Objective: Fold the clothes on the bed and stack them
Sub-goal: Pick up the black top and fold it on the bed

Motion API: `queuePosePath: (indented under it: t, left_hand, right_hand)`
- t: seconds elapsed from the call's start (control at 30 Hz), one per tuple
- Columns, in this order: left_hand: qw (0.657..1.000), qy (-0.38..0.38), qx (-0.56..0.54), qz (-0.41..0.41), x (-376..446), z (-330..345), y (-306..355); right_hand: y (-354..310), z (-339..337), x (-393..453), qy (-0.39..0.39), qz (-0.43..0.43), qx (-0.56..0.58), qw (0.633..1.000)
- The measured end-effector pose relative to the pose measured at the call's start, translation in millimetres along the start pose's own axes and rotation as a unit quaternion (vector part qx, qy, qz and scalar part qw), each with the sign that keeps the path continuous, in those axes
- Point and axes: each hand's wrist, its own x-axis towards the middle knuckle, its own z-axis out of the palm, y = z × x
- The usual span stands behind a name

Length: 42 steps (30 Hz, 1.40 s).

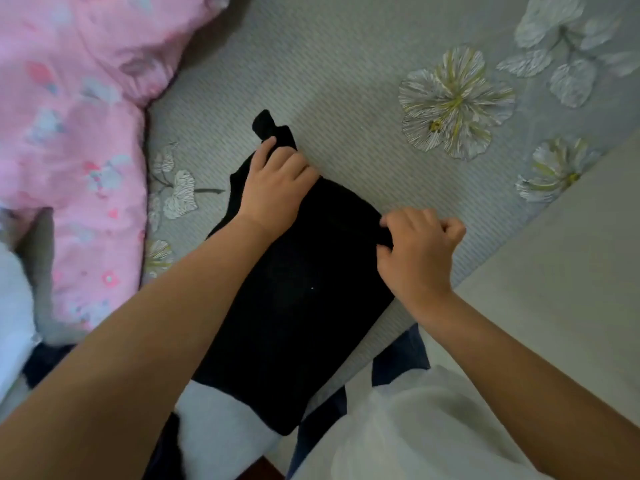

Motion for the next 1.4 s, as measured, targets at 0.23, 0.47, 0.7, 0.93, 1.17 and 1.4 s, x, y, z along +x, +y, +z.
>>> queuePosePath:
  t: [0.23,0.47,0.7,0.93,1.17,1.4]
  left_hand:
    - [0.994,0.097,0.032,0.025,-168.2,-12.0,-20.8]
    - [0.998,0.042,0.025,0.034,-300.8,5.0,-21.7]
    - [0.988,-0.133,0.07,-0.019,-363.5,38.2,-15.6]
    - [0.995,-0.098,0.013,0.013,-365.9,50.7,-6.9]
    - [0.993,-0.111,-0.021,0.041,-340.6,60.0,-11.2]
    - [0.984,-0.128,-0.08,0.093,-332.8,67.0,-26.7]
  right_hand:
    - [-99.6,11.3,-121.6,0.0,-0.101,-0.02,0.995]
    - [-163.3,53.5,-231.4,-0.113,-0.126,-0.072,0.983]
    - [-174.4,88.7,-281.6,-0.224,-0.071,-0.205,0.95]
    - [-197.0,99.1,-286.6,-0.193,-0.011,-0.26,0.946]
    - [-205.0,113.4,-285.4,-0.187,-0.001,-0.219,0.958]
    - [-172.9,142.4,-272.9,-0.271,0.043,-0.189,0.943]
